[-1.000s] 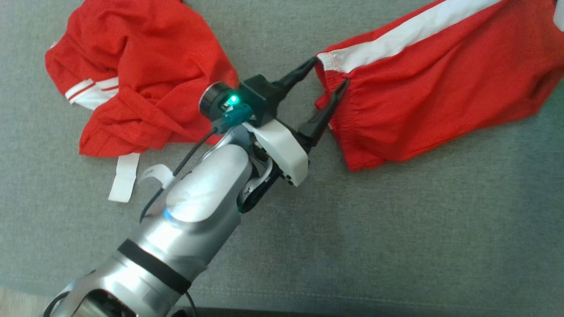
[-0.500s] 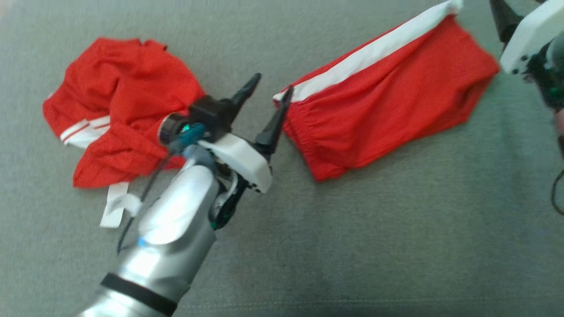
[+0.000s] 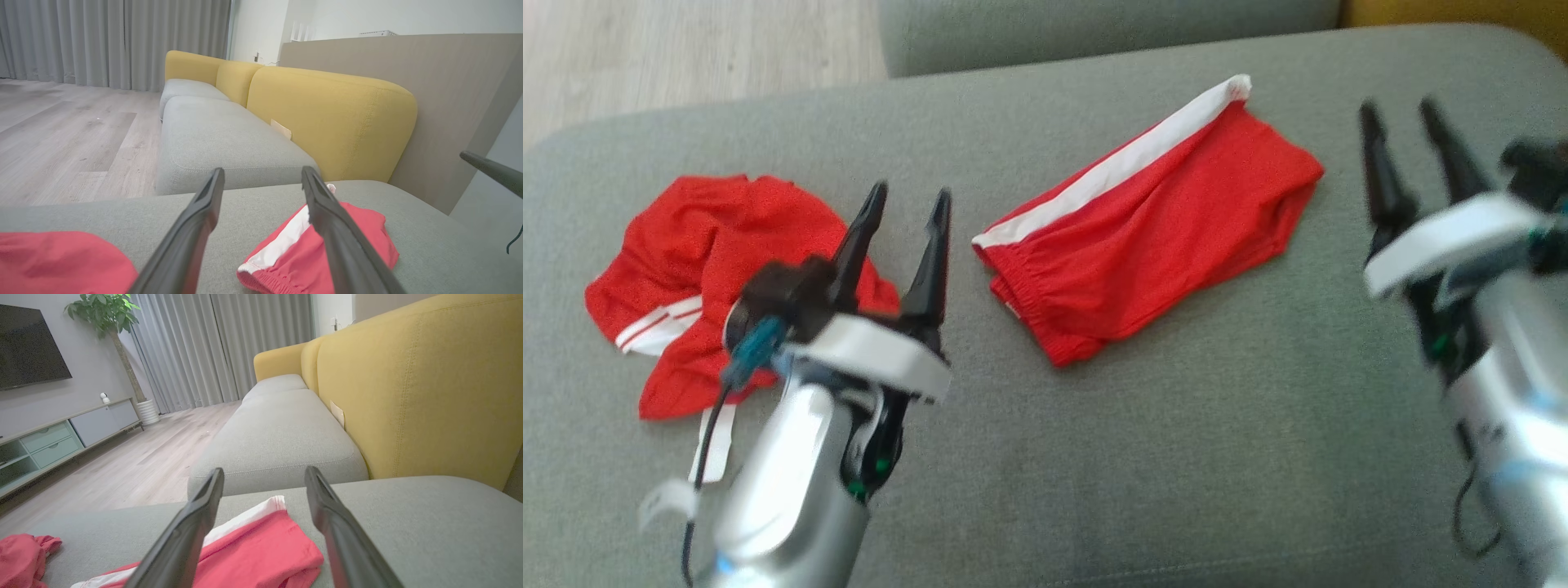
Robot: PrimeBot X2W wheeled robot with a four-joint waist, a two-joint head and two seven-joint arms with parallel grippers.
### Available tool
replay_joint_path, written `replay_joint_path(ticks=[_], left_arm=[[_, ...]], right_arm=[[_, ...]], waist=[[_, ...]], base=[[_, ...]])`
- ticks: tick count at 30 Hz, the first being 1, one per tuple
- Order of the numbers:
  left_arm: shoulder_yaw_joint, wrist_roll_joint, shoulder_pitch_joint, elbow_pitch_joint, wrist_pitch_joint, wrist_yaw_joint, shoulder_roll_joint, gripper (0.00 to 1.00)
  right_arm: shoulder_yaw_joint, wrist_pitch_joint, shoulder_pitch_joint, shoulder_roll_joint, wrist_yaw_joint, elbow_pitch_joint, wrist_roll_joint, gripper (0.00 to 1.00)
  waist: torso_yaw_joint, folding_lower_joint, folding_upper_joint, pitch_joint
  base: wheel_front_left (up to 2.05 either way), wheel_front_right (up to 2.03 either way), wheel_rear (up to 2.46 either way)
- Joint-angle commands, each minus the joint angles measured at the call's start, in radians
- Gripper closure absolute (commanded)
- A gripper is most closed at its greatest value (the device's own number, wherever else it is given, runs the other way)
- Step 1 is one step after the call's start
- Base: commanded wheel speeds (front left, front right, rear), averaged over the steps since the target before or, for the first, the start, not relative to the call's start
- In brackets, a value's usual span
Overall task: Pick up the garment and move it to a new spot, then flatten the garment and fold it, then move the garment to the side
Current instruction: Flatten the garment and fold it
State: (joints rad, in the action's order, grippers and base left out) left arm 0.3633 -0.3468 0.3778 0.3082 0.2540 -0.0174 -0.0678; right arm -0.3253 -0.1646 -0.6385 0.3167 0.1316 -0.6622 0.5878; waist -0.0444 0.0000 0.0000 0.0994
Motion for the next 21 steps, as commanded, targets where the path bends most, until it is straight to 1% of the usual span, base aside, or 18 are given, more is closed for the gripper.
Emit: replay_joint_path(ticks=[1, 6, 9, 13, 17, 21], left_arm=[[-0.048, 0.007, 0.011, -0.043, 0.008, 0.0, -0.014, 0.0], [-0.116, 0.04, -0.1, -0.105, 0.008, -0.002, 0.0, 0.0], [-0.142, 0.065, -0.167, -0.14, 0.008, -0.01, 0.007, 0.0], [-0.17, 0.069, -0.254, -0.178, 0.008, -0.016, 0.014, 0.0], [-0.175, 0.067, -0.304, -0.195, 0.008, -0.02, 0.017, 0.0], [-0.152, 0.061, -0.305, -0.196, 0.008, -0.021, 0.017, 0.0]], right_arm=[[-0.003, -0.016, 0.01, -0.016, -0.001, 0.043, -0.019, 0.0], [0.068, -0.05, 0.168, -0.094, -0.001, 0.107, -0.093, 0.0], [0.126, -0.059, 0.258, -0.143, -0.001, 0.14, -0.134, 0.0], [0.191, -0.053, 0.35, -0.198, -0.001, 0.179, -0.186, 0.0], [0.24, -0.033, 0.402, -0.229, -0.001, 0.222, -0.219, 0.0], [0.278, -0.003, 0.424, -0.244, -0.001, 0.258, -0.243, 0.0]], waist=[[-0.014, 0.0, 0.0, -0.021], [-0.026, 0.0, 0.0, -0.051], [-0.029, 0.0, 0.0, -0.069], [-0.031, 0.0, 0.0, -0.085], [-0.026, 0.0, 0.0, -0.089], [-0.006, 0.0, 0.0, -0.081]], base=[[0.0, 0.0, 0.0], [0.0, 0.0, 0.0], [0.0, 0.0, 0.0], [0.0, 0.0, 0.0], [0.0, 0.0, 0.0], [0.0, 0.0, 0.0]])
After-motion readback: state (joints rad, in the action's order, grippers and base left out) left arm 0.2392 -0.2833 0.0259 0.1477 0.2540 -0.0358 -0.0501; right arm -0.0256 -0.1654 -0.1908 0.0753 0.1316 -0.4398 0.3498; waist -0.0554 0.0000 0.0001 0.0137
